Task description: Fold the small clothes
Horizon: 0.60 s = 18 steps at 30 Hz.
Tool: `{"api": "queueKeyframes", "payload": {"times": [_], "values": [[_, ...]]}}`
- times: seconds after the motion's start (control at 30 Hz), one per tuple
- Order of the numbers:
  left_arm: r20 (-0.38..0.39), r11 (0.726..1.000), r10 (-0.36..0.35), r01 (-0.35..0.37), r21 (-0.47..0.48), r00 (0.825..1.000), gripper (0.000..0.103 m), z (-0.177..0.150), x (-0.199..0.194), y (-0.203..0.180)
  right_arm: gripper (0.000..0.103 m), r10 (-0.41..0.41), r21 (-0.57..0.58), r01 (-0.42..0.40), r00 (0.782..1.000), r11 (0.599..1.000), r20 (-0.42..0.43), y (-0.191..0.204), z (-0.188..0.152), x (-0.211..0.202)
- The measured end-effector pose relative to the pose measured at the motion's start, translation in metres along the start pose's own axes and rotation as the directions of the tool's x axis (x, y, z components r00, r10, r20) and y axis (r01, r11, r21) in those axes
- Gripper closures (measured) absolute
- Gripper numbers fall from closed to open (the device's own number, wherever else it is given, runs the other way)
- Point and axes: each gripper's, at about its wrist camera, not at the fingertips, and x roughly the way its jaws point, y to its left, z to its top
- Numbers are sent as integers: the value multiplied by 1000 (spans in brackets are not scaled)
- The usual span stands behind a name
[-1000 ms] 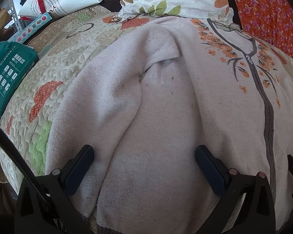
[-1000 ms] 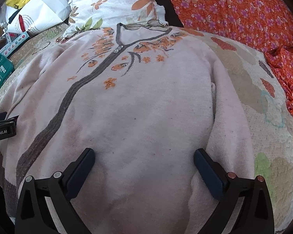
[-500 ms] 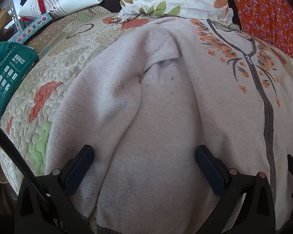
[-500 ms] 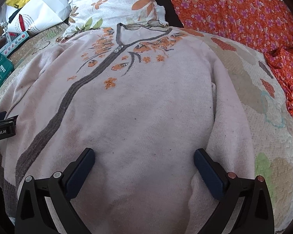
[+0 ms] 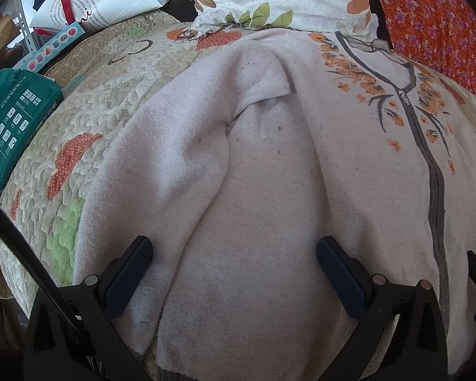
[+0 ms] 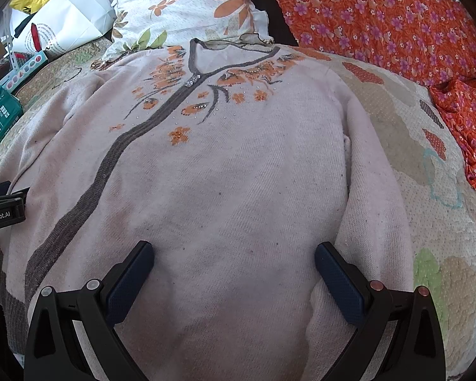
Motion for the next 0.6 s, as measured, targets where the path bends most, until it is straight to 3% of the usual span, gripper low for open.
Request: {"api": "queueKeyframes", "payload": {"times": [0.37, 0.53, 0.6], "values": [[33, 1000, 13, -13, -3, 999, 0, 2, 2, 3, 0, -14, 0, 14, 1000, 1000, 24, 0, -1, 0], [-98, 994, 81, -88, -67, 992, 0, 17, 5, -5, 0, -6, 13, 6, 999, 1000, 48, -1, 0, -1], [-86, 988, 127, -133, -72, 988, 0, 20, 6, -5, 0, -3, 24, 1, 998, 1000, 66, -1, 2, -2]]}}
